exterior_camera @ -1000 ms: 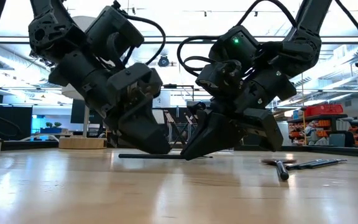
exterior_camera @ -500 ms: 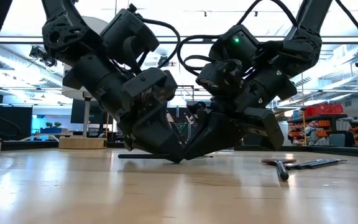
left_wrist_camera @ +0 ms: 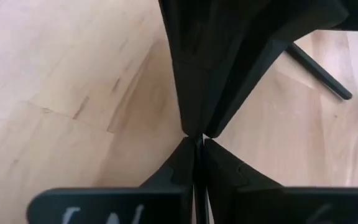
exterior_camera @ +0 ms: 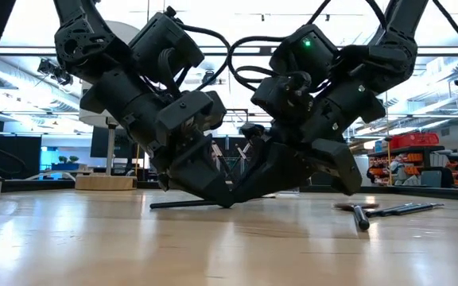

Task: Pick & Place Makeup Supplies
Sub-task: Put the makeup brush into the transparent organizer

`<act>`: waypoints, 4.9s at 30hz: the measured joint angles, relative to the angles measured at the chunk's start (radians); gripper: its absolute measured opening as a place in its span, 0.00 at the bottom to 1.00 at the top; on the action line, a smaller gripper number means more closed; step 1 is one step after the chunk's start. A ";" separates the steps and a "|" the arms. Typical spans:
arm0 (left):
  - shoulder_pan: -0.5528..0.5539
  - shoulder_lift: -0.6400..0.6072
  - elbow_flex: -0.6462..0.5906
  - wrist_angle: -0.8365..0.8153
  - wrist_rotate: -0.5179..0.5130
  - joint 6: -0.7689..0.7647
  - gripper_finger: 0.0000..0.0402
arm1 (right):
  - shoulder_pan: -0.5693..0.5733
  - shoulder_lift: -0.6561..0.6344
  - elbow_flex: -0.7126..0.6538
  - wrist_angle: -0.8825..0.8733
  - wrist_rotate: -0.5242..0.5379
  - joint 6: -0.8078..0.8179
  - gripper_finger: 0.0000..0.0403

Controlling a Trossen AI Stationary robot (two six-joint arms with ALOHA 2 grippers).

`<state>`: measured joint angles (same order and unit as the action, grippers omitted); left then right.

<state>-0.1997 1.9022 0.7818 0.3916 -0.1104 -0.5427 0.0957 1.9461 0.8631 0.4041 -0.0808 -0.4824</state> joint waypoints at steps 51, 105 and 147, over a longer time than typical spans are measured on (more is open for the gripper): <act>0.213 -0.328 0.017 0.274 -0.076 0.539 0.05 | -0.258 -0.469 -0.407 0.703 -0.147 0.580 0.29; 0.214 -0.329 0.018 0.182 -0.339 0.534 0.40 | -0.258 -0.439 -0.189 0.214 0.271 0.384 0.03; 0.214 -0.329 0.018 0.181 -0.326 0.422 0.41 | -0.445 -0.311 0.078 -0.291 0.318 0.383 0.28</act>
<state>0.0139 1.5734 0.7994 0.5728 -0.4364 -0.1204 -0.3490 1.6348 0.9413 0.1127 0.2373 -0.0998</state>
